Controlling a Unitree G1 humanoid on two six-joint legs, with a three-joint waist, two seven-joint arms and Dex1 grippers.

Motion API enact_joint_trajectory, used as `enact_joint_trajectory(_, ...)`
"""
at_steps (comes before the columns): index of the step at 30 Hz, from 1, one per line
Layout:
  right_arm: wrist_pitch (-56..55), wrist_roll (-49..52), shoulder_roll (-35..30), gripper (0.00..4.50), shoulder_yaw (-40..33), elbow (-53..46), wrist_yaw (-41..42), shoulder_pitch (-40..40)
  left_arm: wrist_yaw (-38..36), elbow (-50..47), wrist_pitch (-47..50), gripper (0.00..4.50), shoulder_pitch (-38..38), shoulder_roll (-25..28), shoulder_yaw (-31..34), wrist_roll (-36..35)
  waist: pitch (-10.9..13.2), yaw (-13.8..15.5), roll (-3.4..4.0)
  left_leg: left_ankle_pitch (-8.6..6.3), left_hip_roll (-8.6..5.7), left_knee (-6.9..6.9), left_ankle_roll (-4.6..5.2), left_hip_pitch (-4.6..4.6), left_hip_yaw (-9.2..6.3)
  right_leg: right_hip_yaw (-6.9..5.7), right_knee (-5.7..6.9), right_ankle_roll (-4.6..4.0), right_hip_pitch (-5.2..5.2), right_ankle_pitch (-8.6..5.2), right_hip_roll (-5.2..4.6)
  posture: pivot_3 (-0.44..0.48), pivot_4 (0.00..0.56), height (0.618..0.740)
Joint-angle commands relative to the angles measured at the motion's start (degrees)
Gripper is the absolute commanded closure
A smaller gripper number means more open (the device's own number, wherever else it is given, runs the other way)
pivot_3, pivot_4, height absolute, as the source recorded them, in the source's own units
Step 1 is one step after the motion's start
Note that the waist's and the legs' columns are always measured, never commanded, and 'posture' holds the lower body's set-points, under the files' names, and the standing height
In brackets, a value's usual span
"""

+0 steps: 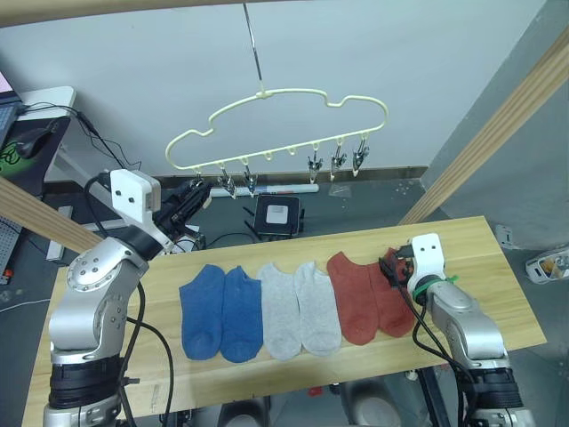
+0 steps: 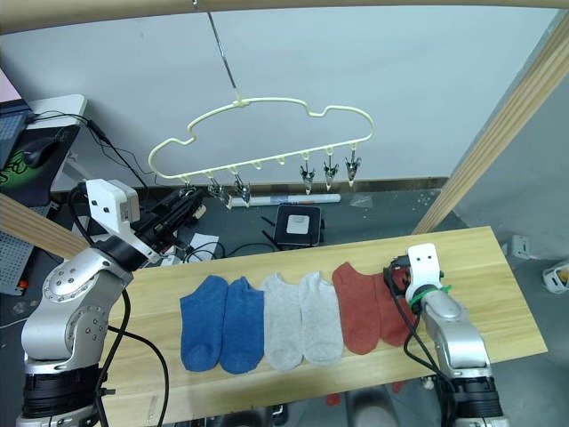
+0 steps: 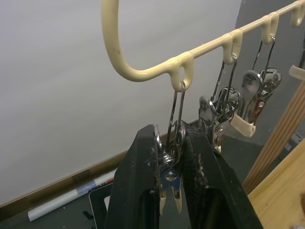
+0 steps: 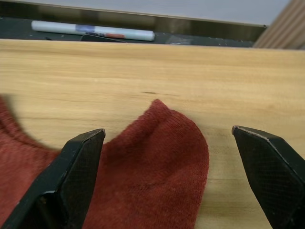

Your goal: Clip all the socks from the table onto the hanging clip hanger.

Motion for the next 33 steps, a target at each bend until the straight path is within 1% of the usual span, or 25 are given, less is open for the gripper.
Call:
enact_joint_trajectory(1,-0.8,0.1,1.5,0.0,-1.7,1.1,-1.9,-0.9,0.2,-1.7,-0.2,4.19,0.7,0.4,0.8,-0.1,0.0,0.0,0.01,0.0,0.0,0.0,0.0,0.0,0.0,-0.01,0.01,0.0,0.0,0.0,0.0,-0.081,0.365,0.74)
enact_joint_trajectory(2,-0.2,0.3,2.1,0.0,-1.8,1.6,-2.0,-1.2,0.2,-1.6,-0.2,4.19,0.7,0.4,0.7,-0.1,0.0,0.0,0.01,0.0,0.0,0.0,0.0,0.0,0.0,-0.01,0.01,0.0,0.0,0.0,0.0,-0.081,0.365,0.74)
enact_joint_trajectory(5,0.4,0.1,3.6,0.62,-2.3,2.9,-2.9,-1.8,0.1,-1.3,-0.5,4.19,0.5,0.3,0.4,0.2,0.0,-0.1,0.02,0.0,0.0,0.0,0.0,0.01,0.0,-0.01,0.02,0.0,0.0,0.0,0.01,-0.078,0.363,0.74)
enact_joint_trajectory(15,-1.3,-1.3,4.1,4.32,-1.3,4.4,-3.4,-1.8,0.0,-0.8,-1.0,4.19,0.5,0.3,0.1,0.7,0.0,0.0,0.02,-0.01,0.0,0.0,-0.03,0.0,0.0,-0.02,-0.01,0.01,0.01,0.0,0.0,-0.074,0.356,0.74)
enact_joint_trajectory(16,-1.5,-1.4,3.9,4.5,-0.9,4.0,-3.0,-1.5,0.0,-0.7,-1.1,4.19,0.4,0.3,0.1,0.7,0.0,0.0,0.02,-0.01,0.0,0.0,-0.03,0.0,-0.01,-0.02,-0.01,0.01,0.01,0.0,0.0,-0.075,0.354,0.74)
enact_joint_trajectory(19,-1.9,-1.3,3.2,4.5,0.9,0.6,-0.7,-0.8,-0.1,-0.5,-0.8,4.19,0.0,0.4,0.3,0.4,0.0,0.0,0.02,-0.01,0.0,0.0,-0.03,0.0,-0.01,-0.02,-0.02,0.01,0.01,0.0,0.0,-0.074,0.346,0.74)
enact_joint_trajectory(22,-2.5,-0.6,1.4,4.5,4.4,-4.9,4.1,-0.9,-0.4,-0.8,0.3,4.19,-0.5,0.6,0.9,-1.0,0.0,-0.1,0.02,-0.01,0.0,-0.01,-0.04,0.0,0.0,-0.02,-0.01,0.01,-0.01,0.0,0.0,-0.073,0.334,0.74)
enact_joint_trajectory(25,-2.9,0.6,-0.7,4.5,8.9,-11.2,10.0,-2.0,-0.5,-1.6,3.1,4.19,-0.8,0.8,1.9,-4.0,0.0,-0.1,0.02,-0.01,0.0,-0.01,-0.06,-0.01,0.01,-0.02,-0.01,0.02,-0.03,0.0,0.01,-0.073,0.323,0.74)
enact_joint_trajectory(28,-3.2,3.1,-2.2,4.5,14.9,-18.3,17.7,-4.7,-0.4,-3.0,7.8,4.19,-1.4,1.2,3.1,-9.0,0.0,-0.2,0.01,0.01,0.01,0.0,-0.1,-0.01,-0.03,-0.08,0.0,0.03,-0.03,0.0,0.03,-0.075,0.309,0.74)
enact_joint_trajectory(30,-3.8,3.8,-2.4,4.5,17.7,-20.0,20.5,-6.7,-0.3,-3.1,10.1,4.19,-2.2,1.6,3.7,-11.3,0.0,-0.1,0.0,0.02,0.03,0.0,-0.13,-0.03,-0.12,-0.16,0.0,0.03,-0.03,0.0,0.05,-0.076,0.3,0.74)
enact_joint_trajectory(33,-5.1,3.7,-1.0,4.5,21.3,-19.6,22.9,-10.7,0.2,-2.6,13.1,4.19,-3.7,2.3,4.9,-14.7,-0.1,0.0,-0.05,0.07,0.01,0.01,-0.28,-0.14,-0.27,-0.29,-0.04,0.02,-0.04,0.01,0.02,-0.077,0.287,0.74)
